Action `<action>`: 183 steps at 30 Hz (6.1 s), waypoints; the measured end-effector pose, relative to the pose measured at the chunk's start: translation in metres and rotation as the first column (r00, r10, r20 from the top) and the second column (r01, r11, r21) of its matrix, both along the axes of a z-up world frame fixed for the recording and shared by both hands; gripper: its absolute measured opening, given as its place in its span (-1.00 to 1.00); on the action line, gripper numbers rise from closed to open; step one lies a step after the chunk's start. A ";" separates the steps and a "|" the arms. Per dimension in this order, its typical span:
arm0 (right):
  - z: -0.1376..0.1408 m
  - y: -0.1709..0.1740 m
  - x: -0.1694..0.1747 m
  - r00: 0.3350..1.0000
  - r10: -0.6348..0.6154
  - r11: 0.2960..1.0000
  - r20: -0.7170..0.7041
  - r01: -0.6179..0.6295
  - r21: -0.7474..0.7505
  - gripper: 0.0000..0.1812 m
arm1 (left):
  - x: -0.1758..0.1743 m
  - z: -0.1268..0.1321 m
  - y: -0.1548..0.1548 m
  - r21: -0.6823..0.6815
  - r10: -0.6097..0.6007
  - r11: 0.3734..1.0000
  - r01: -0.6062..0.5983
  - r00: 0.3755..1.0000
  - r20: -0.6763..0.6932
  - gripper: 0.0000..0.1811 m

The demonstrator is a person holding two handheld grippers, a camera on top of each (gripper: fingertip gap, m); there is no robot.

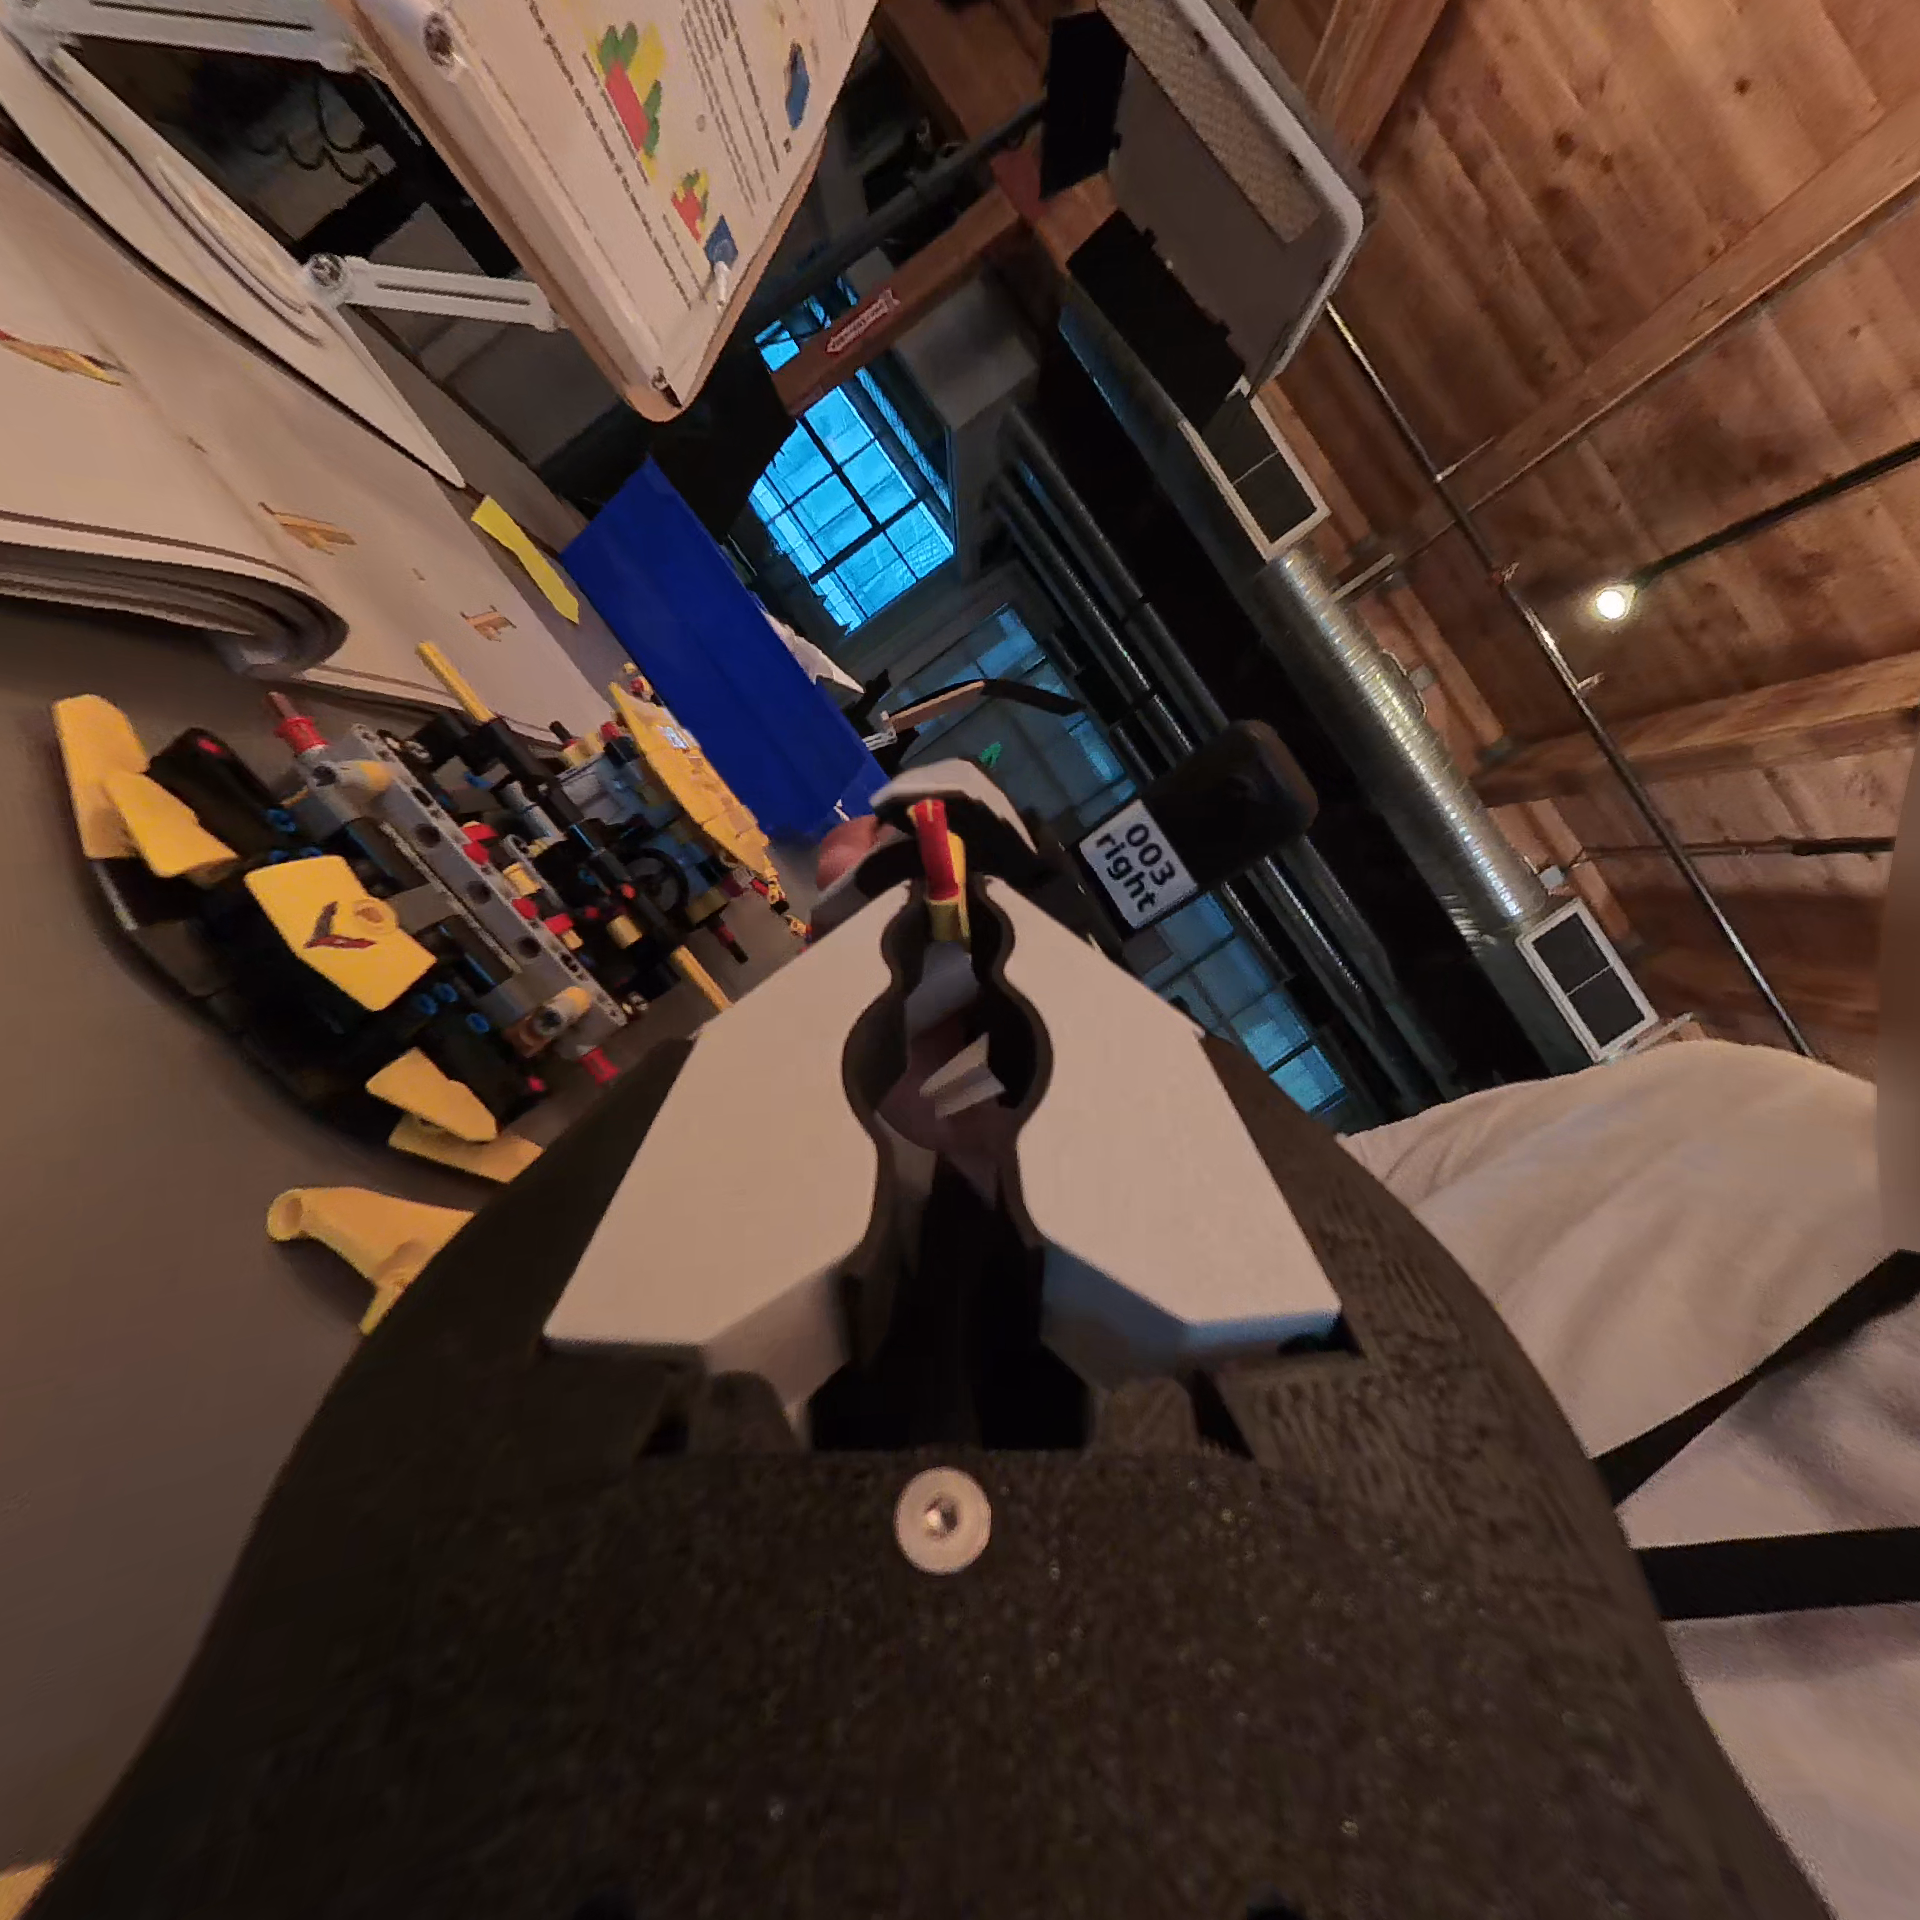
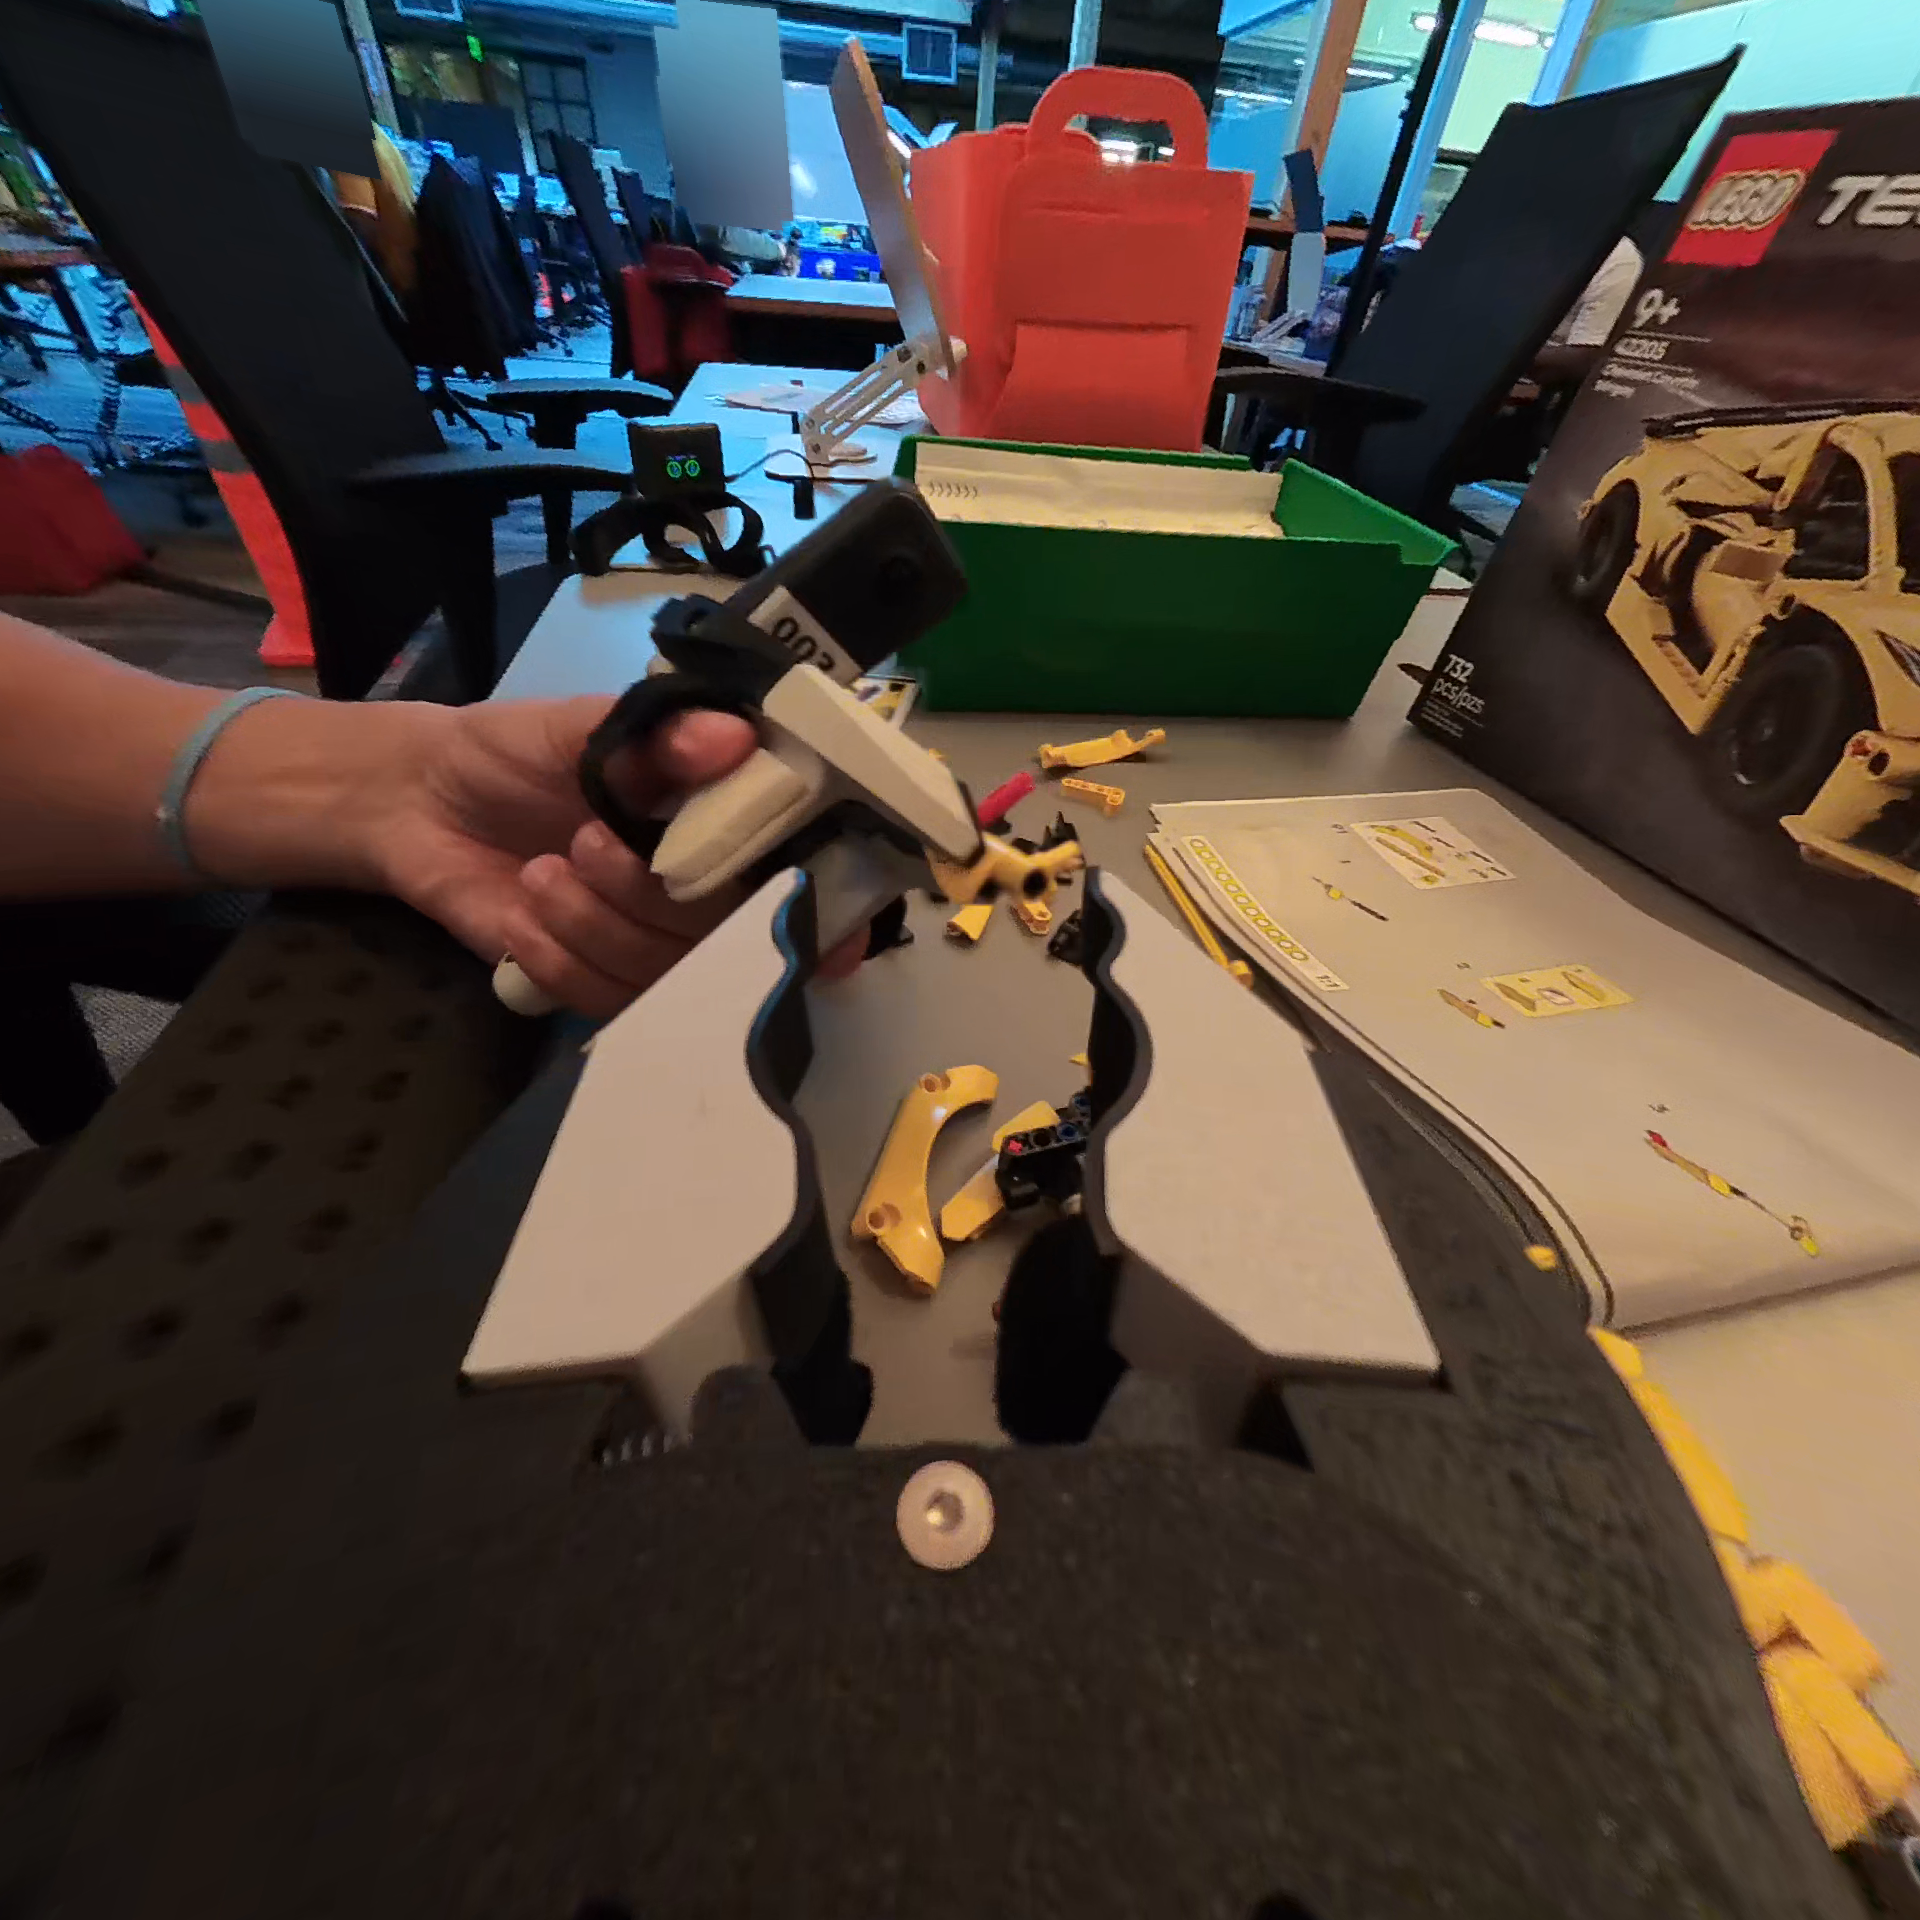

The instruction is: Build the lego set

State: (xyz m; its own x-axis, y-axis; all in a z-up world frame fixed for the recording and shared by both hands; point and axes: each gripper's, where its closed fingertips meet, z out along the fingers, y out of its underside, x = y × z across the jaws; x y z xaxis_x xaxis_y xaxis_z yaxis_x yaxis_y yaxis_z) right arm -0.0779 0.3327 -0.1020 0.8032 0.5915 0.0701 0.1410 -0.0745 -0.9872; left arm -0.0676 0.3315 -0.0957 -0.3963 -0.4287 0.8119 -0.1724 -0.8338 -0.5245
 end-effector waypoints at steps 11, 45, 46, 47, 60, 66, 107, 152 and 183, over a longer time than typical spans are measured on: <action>-0.009 -0.002 0.011 0.985 -0.069 0.998 0.157 0.067 0.017 -0.68 | 0.005 -0.006 -0.017 0.050 -0.073 0.996 0.075 0.997 -0.037 -0.74; -0.110 -0.109 0.060 0.948 0.182 0.846 0.261 -0.015 -0.533 -0.68 | 0.015 -0.020 -0.020 0.649 0.150 0.756 -0.085 0.988 -0.046 -0.64; -0.110 -0.110 0.060 0.948 0.179 0.848 0.262 -0.014 -0.530 -0.68 | 0.015 -0.021 -0.021 0.651 0.147 0.755 -0.081 0.988 -0.048 -0.64; -0.110 -0.110 0.059 0.950 0.176 0.849 0.260 -0.013 -0.529 -0.67 | 0.015 -0.021 -0.021 0.653 0.146 0.753 -0.081 0.988 -0.046 -0.64; -0.067 -0.143 0.175 0.947 -0.265 0.822 0.183 0.321 -0.470 -0.59 | 0.010 -0.018 -0.026 0.667 0.145 0.740 -0.090 0.989 -0.028 -0.64; -0.075 -0.147 0.122 0.977 -0.171 0.830 0.130 0.214 -0.516 -0.60 | 0.000 -0.040 -0.038 0.769 0.073 0.632 0.097 0.980 -0.184 -0.73; -0.048 -0.125 0.047 0.991 0.129 0.857 -0.046 -0.135 -0.497 -0.76 | 0.036 -0.044 -0.117 0.747 -0.081 -0.650 -0.139 0.990 0.114 -0.93; -0.100 -0.124 0.105 0.908 0.084 0.894 0.409 0.112 -0.433 -0.74 | 0.051 -0.115 -0.118 0.838 -0.013 0.251 0.485 0.867 -0.498 -0.75; -0.088 -0.098 0.082 0.977 0.004 0.849 0.212 0.109 -0.518 -0.67 | 0.023 -0.098 -0.073 0.954 0.111 0.030 0.300 0.947 -0.301 -0.91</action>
State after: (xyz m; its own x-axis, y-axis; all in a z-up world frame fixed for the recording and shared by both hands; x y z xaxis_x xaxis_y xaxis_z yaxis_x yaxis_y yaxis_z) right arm 0.0044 0.2347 -0.1905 0.8365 0.5424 -0.0780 0.3093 -0.5849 -0.7498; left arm -0.0447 0.2584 -0.1933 -0.4104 -0.8635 -0.2932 -0.4735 0.4766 -0.7407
